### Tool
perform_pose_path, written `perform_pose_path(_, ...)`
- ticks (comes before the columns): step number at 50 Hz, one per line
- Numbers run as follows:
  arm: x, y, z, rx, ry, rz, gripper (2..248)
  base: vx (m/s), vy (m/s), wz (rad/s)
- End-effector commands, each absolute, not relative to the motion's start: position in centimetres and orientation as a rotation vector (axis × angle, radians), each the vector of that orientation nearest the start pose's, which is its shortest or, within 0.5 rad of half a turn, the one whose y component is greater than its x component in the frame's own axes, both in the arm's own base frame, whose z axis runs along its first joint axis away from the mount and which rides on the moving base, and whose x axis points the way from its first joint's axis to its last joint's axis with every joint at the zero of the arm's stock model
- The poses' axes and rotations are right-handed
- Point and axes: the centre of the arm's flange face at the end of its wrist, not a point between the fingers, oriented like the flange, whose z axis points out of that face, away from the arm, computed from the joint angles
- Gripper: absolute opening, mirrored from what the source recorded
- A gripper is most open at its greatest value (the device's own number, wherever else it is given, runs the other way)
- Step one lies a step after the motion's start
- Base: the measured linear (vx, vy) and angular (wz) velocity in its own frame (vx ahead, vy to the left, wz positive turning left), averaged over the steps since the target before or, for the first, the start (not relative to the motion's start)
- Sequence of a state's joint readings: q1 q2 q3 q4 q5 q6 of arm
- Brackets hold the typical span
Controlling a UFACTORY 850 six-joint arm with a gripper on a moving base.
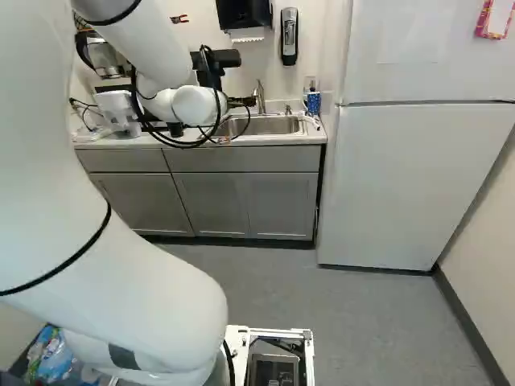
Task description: Rinse the cup and place it in the tray
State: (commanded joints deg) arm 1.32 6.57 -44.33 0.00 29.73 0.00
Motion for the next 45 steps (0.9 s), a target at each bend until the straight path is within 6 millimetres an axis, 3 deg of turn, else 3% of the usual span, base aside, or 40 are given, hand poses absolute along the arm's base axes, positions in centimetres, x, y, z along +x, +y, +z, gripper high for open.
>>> perform_pose_path(45, 47.1, 0.5, 62.4, -2.401, -0.012, -2.017, 247, 0.0, 0.0, 0.0)
